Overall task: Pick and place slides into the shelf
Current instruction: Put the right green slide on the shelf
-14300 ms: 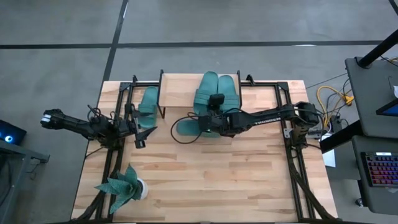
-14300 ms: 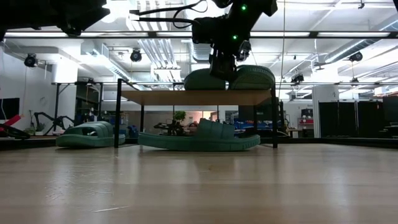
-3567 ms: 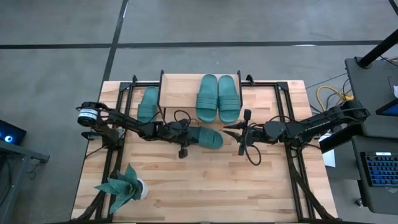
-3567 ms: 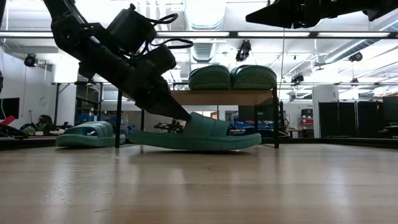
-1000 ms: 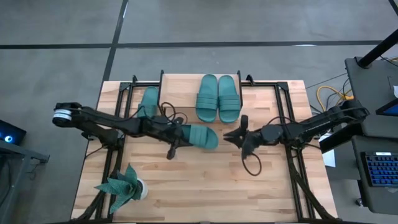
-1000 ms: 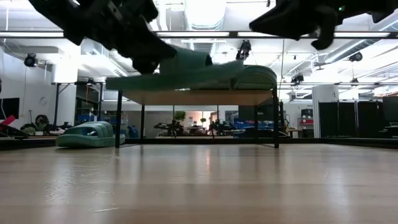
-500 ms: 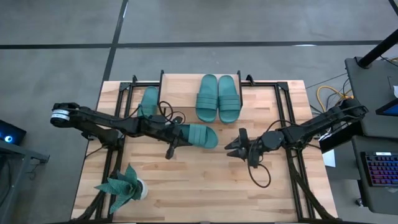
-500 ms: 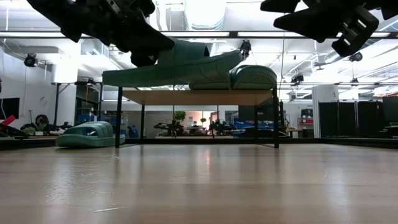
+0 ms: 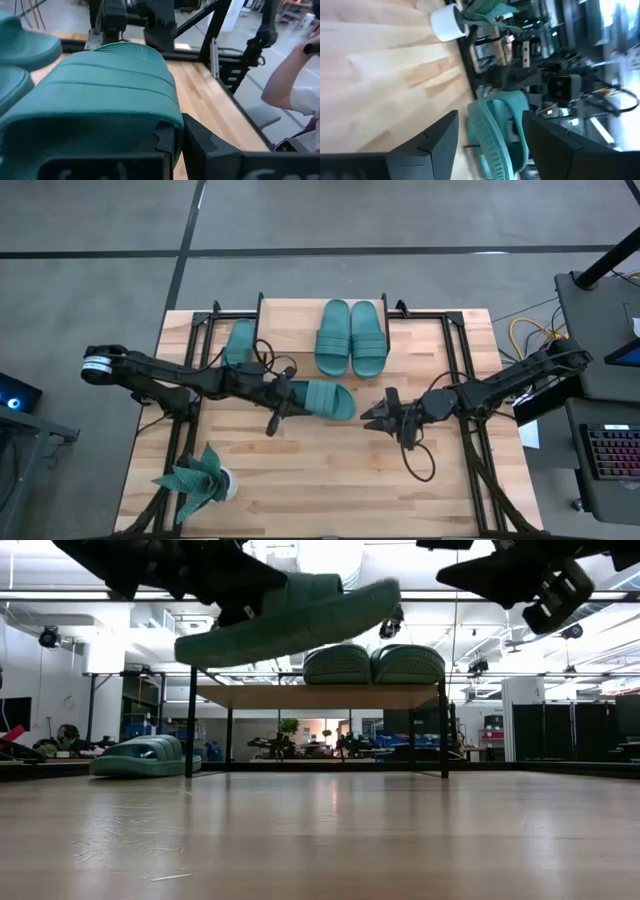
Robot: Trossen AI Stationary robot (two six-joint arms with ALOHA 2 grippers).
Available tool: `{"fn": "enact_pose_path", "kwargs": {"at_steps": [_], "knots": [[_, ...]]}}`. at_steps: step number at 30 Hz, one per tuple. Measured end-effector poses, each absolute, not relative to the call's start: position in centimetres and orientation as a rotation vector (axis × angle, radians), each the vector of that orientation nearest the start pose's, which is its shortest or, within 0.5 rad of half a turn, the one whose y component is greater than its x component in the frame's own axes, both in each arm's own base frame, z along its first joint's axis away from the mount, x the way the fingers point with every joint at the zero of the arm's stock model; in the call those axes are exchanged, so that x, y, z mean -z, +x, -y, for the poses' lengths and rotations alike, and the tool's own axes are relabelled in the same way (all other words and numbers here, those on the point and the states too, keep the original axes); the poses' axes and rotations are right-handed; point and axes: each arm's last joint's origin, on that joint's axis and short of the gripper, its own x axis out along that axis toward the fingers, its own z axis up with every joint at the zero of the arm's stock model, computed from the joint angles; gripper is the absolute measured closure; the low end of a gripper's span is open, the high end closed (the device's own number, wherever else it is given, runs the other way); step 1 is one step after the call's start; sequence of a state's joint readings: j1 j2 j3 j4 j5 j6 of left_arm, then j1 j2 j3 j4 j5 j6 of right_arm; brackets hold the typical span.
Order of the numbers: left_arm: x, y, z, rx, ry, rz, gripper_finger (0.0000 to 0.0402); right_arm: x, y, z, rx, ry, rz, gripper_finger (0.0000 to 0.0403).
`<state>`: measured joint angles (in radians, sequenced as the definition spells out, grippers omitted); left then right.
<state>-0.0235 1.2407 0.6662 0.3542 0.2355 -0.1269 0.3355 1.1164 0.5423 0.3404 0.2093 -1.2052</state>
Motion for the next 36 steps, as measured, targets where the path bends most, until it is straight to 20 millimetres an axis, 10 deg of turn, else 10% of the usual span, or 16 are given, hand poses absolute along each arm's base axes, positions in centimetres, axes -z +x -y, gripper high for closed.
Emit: {"fn": "enact_pose_path", "kwargs": {"at_steps": [26,36], "knots": [[-26.1,26.8,1.3,0.271,-0.162,-0.124,0.0401,-25.9,24.2,-3.7,-0.172,-1.199,-0.100,0.0200],[-26.0,26.8,1.3,0.273,-0.161,-0.128,0.0401,-25.2,27.9,-3.6,-0.178,-1.167,-0.173,0.0201]]}}
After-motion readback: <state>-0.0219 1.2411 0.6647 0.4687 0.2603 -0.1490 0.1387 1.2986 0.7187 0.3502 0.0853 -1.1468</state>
